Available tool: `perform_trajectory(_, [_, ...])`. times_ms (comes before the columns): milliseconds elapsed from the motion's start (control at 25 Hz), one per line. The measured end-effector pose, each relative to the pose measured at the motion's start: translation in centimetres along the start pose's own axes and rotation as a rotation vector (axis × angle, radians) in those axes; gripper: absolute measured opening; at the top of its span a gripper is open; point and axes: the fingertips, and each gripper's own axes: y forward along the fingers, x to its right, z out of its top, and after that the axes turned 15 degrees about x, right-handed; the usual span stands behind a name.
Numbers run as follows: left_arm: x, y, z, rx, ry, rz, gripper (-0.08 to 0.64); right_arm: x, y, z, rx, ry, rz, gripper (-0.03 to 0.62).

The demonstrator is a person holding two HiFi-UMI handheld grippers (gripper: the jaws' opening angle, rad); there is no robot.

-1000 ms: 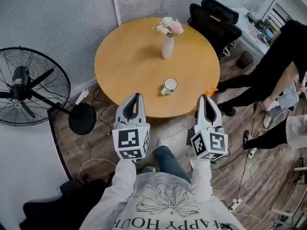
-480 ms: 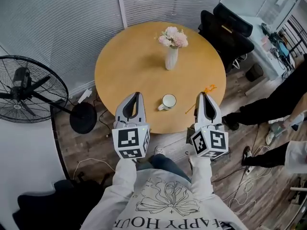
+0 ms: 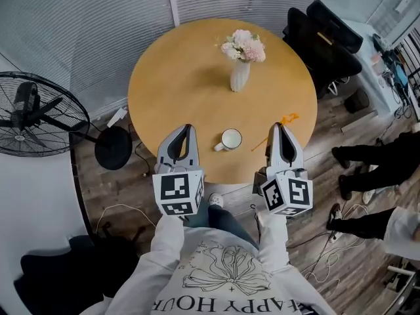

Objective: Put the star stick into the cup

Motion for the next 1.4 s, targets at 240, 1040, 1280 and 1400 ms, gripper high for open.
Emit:
perform_trajectory(240, [-0.9, 1.5, -0.5, -0.010, 0.001, 0.007, 0.006, -0.3, 1.8, -1.4, -0.016, 0.018, 0.018, 0.018])
perform_trajectory(1040, [-3.9, 8.5, -5.0, -0.104, -0.048, -0.065, 0.006, -0.6, 6.9, -8.3, -0.131, 0.009, -0.014, 0.018])
perform_trajectory(1280, [-3.9, 8.8, -7.0, -0.142, -0.060, -0.081, 0.006, 0.0, 6.6, -10.5, -0.172, 0.012, -0.034, 0.018])
perform_trajectory(1400, [-4.1, 8.9, -7.8, -0.155, -0.063, -0.081, 0.006, 0.2, 6.5, -11.4, -0.187, 0.016, -0.041, 0.018])
